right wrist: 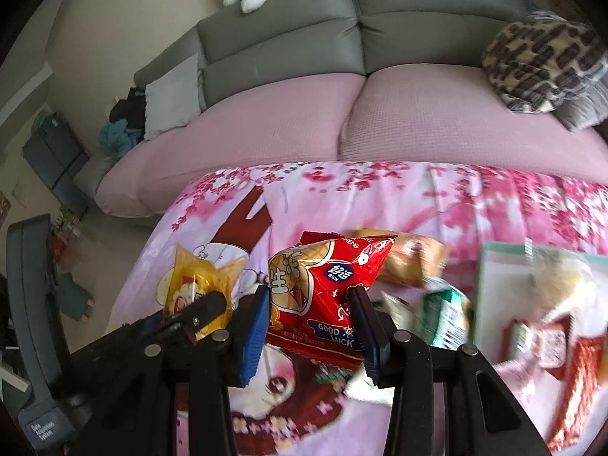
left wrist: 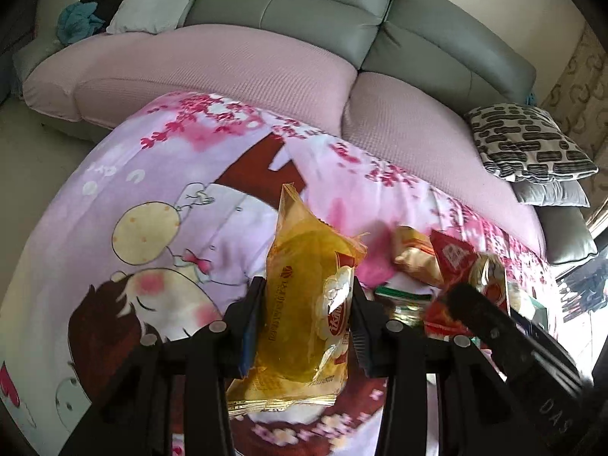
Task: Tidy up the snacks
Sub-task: 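Carry the yellow packet and red chip bag into the tray and open both grippers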
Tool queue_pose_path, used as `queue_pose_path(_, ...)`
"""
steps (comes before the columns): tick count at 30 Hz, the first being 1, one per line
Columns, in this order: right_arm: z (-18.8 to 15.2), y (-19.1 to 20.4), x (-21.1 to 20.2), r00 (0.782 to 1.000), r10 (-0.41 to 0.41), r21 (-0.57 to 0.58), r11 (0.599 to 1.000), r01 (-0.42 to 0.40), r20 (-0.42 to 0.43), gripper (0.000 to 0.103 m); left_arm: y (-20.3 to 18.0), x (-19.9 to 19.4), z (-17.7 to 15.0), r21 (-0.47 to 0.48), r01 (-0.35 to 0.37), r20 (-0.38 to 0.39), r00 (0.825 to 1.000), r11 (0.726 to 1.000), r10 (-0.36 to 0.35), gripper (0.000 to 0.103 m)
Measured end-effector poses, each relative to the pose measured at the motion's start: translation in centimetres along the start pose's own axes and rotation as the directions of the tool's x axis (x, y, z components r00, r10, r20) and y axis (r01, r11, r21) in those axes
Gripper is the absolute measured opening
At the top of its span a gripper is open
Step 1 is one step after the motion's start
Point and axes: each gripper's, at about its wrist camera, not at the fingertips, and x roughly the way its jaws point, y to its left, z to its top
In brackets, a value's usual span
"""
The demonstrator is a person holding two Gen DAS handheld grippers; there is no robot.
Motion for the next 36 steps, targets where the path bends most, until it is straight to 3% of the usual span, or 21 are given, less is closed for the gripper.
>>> queue_pose_path(14, -3.2, -10.2, -7.6, 0.992, -0.11, 0.181, 0.979, 0.096, 0.067, 0.045, -11.0, -1.3, -3.3, 0.124, 0.087, -0.02, 0.996, 0.988, -0.085, 0.043)
queue_pose_path(25, -5.0, -20.5, -12.4, 0.965, -0.238, 0.383, 0.906, 0.179, 0.112, 0.046, -21.3, -0.8, -7.6, 0.319, 0.183, -0.078, 0.983, 0.93, -0.167, 0.043)
queue_pose_path(31, -4.9, -22.8, -12.8, 0.964, -0.231, 0.414, 0.896, 0.159, 0.131, 0.046, -24.1, 0.6, -9.2, 0.371, 0.208, -0.112, 0.978, 0.905, -0.179, 0.043)
queue_pose_path(36, -5.0, -23.6, -12.0, 0.965, -0.226, 0.419, 0.895, 0.152, 0.132, 0.046, -24.8, 2.1, -9.5, 0.38, 0.2, -0.133, 0.978, 0.903, -0.16, 0.043)
